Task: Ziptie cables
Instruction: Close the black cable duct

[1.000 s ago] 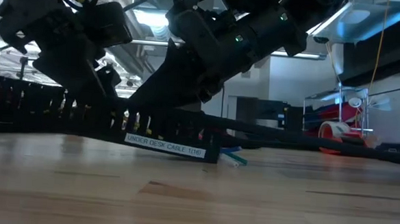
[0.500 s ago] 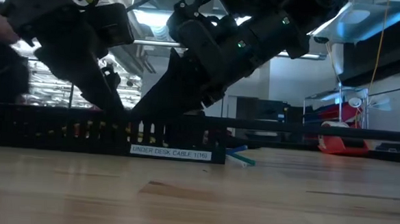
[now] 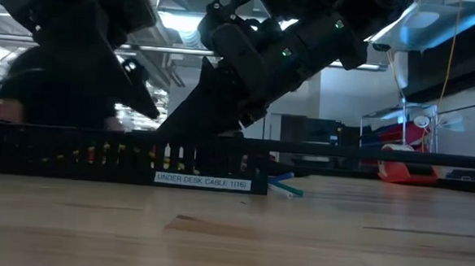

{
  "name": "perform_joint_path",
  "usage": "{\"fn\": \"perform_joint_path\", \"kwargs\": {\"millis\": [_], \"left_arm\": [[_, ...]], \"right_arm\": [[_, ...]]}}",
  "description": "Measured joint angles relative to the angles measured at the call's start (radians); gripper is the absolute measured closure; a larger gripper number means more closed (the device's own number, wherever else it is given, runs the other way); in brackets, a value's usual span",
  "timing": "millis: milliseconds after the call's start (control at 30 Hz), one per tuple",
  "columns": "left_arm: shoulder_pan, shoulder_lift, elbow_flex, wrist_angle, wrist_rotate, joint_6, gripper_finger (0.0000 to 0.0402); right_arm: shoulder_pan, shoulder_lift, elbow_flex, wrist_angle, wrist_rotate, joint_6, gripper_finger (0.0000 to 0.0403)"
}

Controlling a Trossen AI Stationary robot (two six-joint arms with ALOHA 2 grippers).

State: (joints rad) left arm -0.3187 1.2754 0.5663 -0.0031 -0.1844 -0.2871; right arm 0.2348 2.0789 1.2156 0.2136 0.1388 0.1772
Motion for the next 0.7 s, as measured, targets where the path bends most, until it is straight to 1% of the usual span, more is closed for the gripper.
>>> {"fn": "perform_joint_path", "kwargs": {"millis": [167,300,500,700], "left_arm": [[0.0,-0.101,0.0,-0.129,-0.006,-0.017,0.0006],[0.0,-0.148,-0.001,-0.159,-0.006,-0.076,0.0005],[-0.002,-0.154,-0.001,-0.165,-0.006,-0.207,0.0005],[0.0,-0.14,-0.002,-0.167,-0.006,-0.188,0.0005]], "right_arm": [[0.0,0.001,0.0,0.005,-0.008,0.0,0.0184],[0.0,0.001,0.0,0.006,-0.017,0.0,0.0184],[0.0,0.002,0.0,0.016,-0.017,0.0,0.0184],[0.0,0.002,0.0,0.015,-0.015,0.0,0.0184]]}}
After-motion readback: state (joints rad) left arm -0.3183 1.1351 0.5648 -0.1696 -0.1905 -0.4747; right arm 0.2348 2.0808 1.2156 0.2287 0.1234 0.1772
